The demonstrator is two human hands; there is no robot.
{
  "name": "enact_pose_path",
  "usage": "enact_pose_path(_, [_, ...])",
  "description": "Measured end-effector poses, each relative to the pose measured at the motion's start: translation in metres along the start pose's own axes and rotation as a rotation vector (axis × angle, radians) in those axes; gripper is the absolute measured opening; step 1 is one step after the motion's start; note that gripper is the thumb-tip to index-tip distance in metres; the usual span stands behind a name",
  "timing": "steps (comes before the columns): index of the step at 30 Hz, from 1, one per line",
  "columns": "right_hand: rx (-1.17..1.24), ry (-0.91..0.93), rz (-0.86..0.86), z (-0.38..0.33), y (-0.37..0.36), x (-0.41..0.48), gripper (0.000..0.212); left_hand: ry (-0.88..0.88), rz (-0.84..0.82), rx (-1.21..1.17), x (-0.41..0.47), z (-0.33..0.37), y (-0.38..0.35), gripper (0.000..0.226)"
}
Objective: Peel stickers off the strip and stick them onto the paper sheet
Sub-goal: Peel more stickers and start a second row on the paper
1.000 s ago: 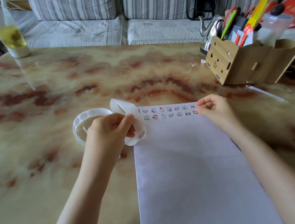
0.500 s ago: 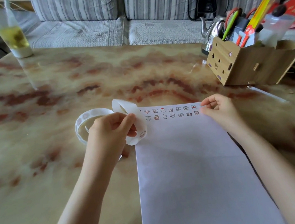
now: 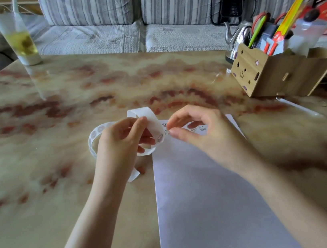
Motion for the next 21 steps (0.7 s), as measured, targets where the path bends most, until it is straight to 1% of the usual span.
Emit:
enact_pose_path(6, [0.100,0.012,0.040,0.000,-0.013,-0.001,0.007,0.012,0.024,-0.102,-0.002,0.007,0.000,0.023])
enact_pose_path(11, [0.262,-0.049,0.051,0.002,-0.014,0.002,0.010,0.039,0.018,-0.144,-0.004,0.010,-0.001,0.023])
enact_pose_path(13, [0.296,-0.072,0.039,0.003,-0.014,0.003,0.009,0.045,0.009,-0.153,-0.004,0.010,-0.002,0.026])
enact_pose_path(16, [0.293,-0.076,0.047,0.005,-0.016,0.003,0.011,0.099,-0.005,-0.207,-0.004,0.010,-0.001,0.034])
enact_pose_path(18, [0.297,-0.081,0.048,0.005,-0.016,0.003,0.014,0.103,-0.054,-0.153,-0.004,0.009,-0.001,0.032])
enact_pose_path(21, [0.287,-0.076,0.054,0.006,-0.016,0.003,0.012,0.090,-0.088,-0.085,-0.005,0.006,-0.002,0.021])
Point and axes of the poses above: each hand's wrist, its own x-axis towards the middle knuckle, its own y-axis out of the back of the hand, z = x × y, the point moved 1 cm from there along x, towards the middle knuckle, and after that the axes turned 11 degrees about -y, right-handed, at the moved point
